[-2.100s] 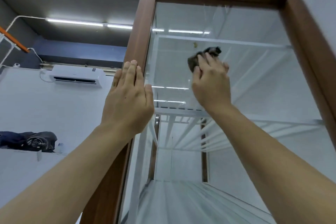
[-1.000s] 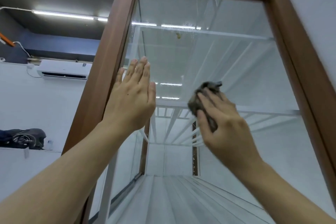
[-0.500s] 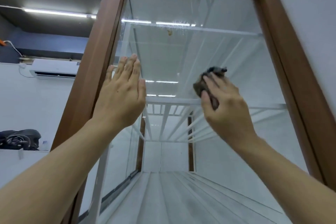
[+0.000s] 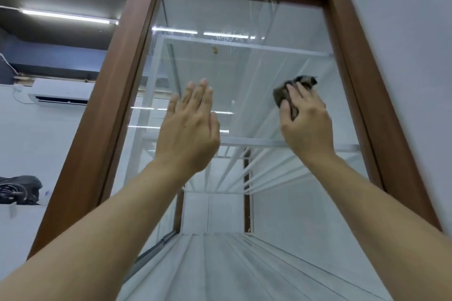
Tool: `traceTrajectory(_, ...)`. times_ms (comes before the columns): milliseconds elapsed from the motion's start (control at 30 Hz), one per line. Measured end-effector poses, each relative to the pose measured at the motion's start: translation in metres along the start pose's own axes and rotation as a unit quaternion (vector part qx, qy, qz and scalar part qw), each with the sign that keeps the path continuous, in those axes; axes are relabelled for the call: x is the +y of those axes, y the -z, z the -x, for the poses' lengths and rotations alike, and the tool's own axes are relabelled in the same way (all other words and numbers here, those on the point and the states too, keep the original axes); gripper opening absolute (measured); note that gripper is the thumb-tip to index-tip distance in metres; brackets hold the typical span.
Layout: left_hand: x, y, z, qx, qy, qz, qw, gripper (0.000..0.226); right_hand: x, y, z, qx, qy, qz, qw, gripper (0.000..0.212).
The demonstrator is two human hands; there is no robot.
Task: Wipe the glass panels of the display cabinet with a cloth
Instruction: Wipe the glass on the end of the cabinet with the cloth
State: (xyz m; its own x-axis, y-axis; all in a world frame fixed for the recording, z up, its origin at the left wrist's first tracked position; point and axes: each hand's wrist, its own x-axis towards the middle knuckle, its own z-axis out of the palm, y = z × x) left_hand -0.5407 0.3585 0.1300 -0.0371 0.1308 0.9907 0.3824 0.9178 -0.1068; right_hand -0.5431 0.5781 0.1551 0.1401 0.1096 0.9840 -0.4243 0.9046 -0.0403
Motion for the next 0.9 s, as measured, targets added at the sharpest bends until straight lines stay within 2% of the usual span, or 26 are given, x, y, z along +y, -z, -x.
traceTrajectory(67,0.009,-0.009,-0.002,0.005,0.001,0.001,1.0,0.067,-0.021,-0.013,-0.028,-0.005,-0.009,0.004,1.0,0.054)
traceTrajectory(200,0.006,-0.015,-0.002,0.012,0.003,-0.011,1.0,0.066,-0.037,-0.013,0.029,-0.059,0.155,-0.01,0.986,0.048)
traceTrajectory(267,0.007,-0.014,-0.001,0.004,0.0,-0.017,1.0,0.066,-0.014,0.005,0.071,-0.075,0.181,-0.012,0.981,0.049)
traceTrajectory(367,0.009,-0.015,0.001,-0.001,0.005,-0.032,0.999,0.067,0.025,0.018,0.048,-0.021,0.062,-0.008,0.998,0.053)
traceTrajectory(433,0.009,-0.016,0.001,0.002,0.005,-0.03,1.0,0.067,0.02,0.006,0.0,0.009,-0.011,0.007,1.0,0.057)
traceTrajectory(467,0.008,-0.016,0.0,0.003,0.005,-0.028,1.0,0.067,0.004,-0.002,-0.015,0.004,-0.016,0.005,1.0,0.056)
traceTrajectory(500,0.007,-0.015,0.0,0.005,0.007,-0.026,1.0,0.066,-0.014,-0.009,-0.019,-0.009,0.001,-0.003,1.0,0.054)
traceTrajectory(567,0.005,-0.015,-0.001,0.01,0.008,-0.018,1.0,0.066,-0.035,-0.015,0.006,-0.044,0.093,-0.026,0.994,0.049)
traceTrajectory(633,0.004,-0.015,-0.001,0.012,0.005,-0.018,1.0,0.066,-0.028,-0.002,0.062,-0.081,0.166,-0.027,0.982,0.049)
traceTrajectory(667,0.005,-0.015,-0.001,0.01,0.003,-0.022,1.0,0.066,-0.018,0.009,0.088,-0.092,0.175,-0.025,0.98,0.049)
traceTrajectory(733,0.006,-0.017,0.001,0.01,0.003,-0.034,0.999,0.066,0.01,0.025,0.097,-0.073,0.128,-0.027,0.989,0.051)
traceTrajectory(800,0.008,-0.018,0.002,0.011,0.007,-0.037,0.999,0.066,0.026,0.021,0.053,-0.025,0.043,-0.019,0.999,0.053)
traceTrajectory(900,0.009,-0.018,0.001,0.013,0.009,-0.037,0.999,0.066,0.001,0.0,-0.015,-0.007,-0.024,-0.001,1.0,0.051)
